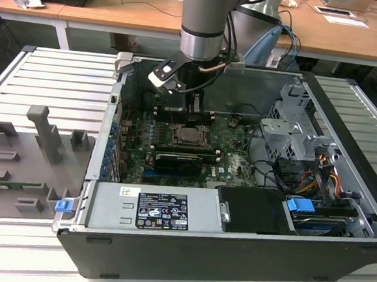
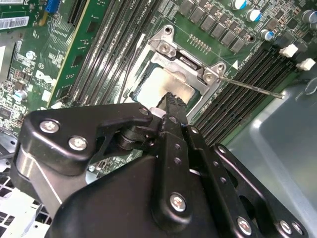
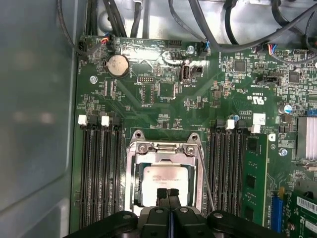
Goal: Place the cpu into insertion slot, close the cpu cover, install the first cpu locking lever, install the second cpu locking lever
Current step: 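Install the first cpu locking lever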
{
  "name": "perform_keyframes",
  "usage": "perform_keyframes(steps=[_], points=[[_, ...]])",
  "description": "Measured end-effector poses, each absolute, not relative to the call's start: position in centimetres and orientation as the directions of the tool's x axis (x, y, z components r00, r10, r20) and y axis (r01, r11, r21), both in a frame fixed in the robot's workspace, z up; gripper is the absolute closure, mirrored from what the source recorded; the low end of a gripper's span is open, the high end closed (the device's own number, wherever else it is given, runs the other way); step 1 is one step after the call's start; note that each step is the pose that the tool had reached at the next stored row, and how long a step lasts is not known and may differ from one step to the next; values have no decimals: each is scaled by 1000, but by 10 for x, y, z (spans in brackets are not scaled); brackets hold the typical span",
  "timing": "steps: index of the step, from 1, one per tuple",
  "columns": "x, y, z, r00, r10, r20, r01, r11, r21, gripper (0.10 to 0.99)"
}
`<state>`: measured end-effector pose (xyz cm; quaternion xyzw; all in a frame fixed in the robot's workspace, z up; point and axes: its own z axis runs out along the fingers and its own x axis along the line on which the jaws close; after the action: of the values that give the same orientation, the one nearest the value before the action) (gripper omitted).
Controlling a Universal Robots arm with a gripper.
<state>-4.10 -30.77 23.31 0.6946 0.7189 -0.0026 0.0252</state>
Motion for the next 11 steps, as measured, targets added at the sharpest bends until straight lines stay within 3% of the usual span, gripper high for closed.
perform_keyframes(steps=[11], points=[[-41,-308,235,-34,999,-41,999,35,31,980]])
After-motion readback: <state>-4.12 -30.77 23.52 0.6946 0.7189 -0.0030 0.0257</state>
